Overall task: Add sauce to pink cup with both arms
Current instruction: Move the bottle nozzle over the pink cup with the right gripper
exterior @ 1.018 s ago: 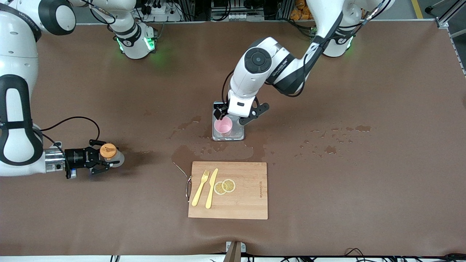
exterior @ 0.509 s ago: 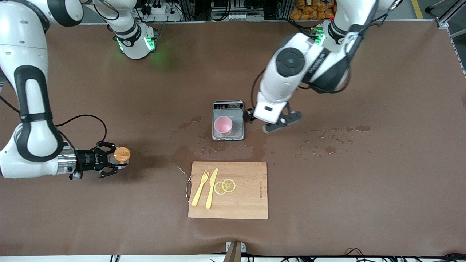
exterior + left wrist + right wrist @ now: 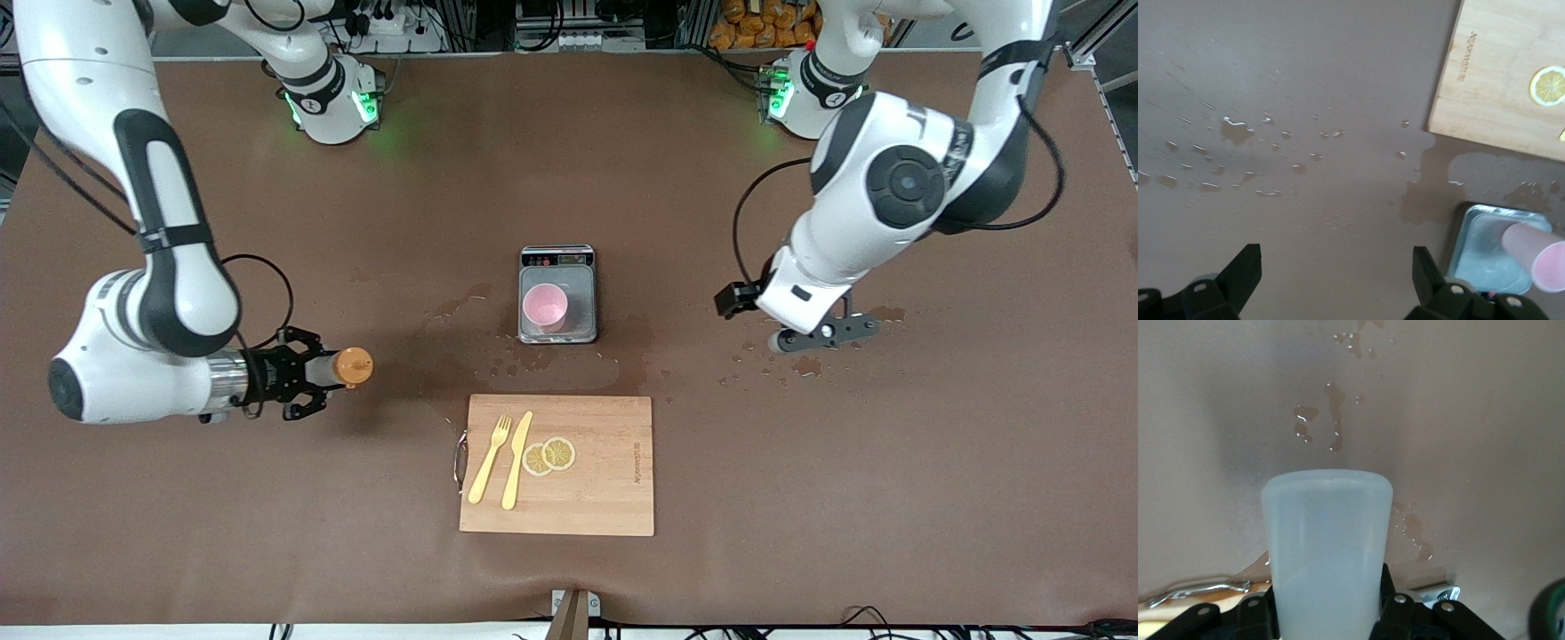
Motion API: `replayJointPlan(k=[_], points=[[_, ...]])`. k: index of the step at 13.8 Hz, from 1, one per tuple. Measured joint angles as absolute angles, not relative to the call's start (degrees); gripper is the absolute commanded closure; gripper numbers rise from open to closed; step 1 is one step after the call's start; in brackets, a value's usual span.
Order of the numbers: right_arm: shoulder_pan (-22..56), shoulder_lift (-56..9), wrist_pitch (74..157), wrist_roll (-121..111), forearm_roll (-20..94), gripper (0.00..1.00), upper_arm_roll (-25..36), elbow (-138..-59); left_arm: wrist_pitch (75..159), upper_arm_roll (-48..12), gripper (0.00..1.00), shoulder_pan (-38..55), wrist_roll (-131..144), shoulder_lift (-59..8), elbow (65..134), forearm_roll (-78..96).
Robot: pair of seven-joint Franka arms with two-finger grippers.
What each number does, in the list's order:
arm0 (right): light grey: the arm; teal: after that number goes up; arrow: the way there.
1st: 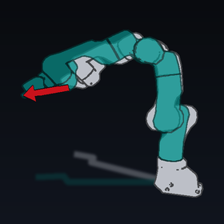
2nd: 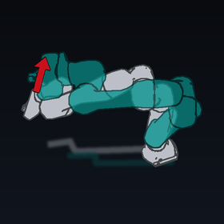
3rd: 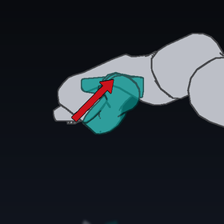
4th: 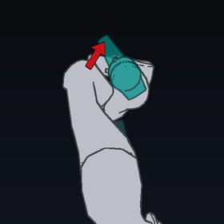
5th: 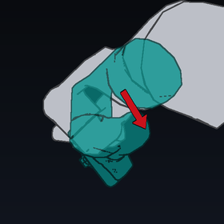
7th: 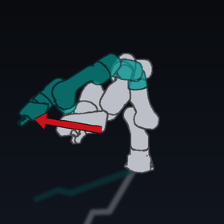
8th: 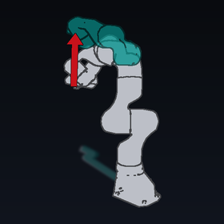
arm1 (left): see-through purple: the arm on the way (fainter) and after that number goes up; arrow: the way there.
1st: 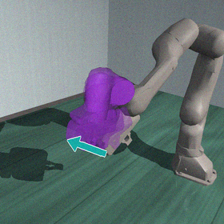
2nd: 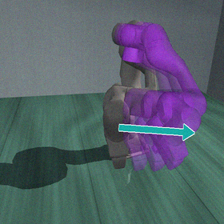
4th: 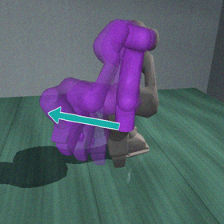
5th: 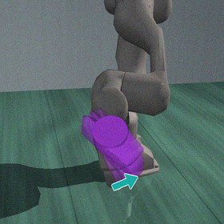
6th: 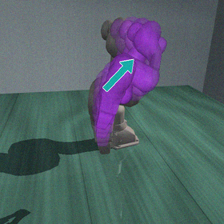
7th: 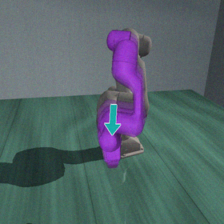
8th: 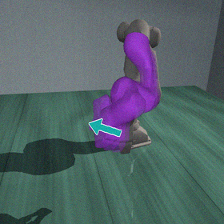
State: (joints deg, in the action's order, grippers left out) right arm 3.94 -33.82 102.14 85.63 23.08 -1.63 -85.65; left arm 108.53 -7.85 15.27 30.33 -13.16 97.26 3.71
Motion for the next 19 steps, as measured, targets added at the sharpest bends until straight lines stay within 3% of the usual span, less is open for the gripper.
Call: replayJointPlan(k=[11,19], points=[[20.3,-30.9,102.6,111.3,9.6,0.48,-1.6,-88.2,93.1,-6.5,0.00,11.1,12.9,-3.6,97.5,3.6],[26.0,-30.8,98.9,119.6,2.6,0.51,-1.6,-88.2,89.5,-3.3,0.00,8.9,5.1,-0.8,95.5,0.0]])
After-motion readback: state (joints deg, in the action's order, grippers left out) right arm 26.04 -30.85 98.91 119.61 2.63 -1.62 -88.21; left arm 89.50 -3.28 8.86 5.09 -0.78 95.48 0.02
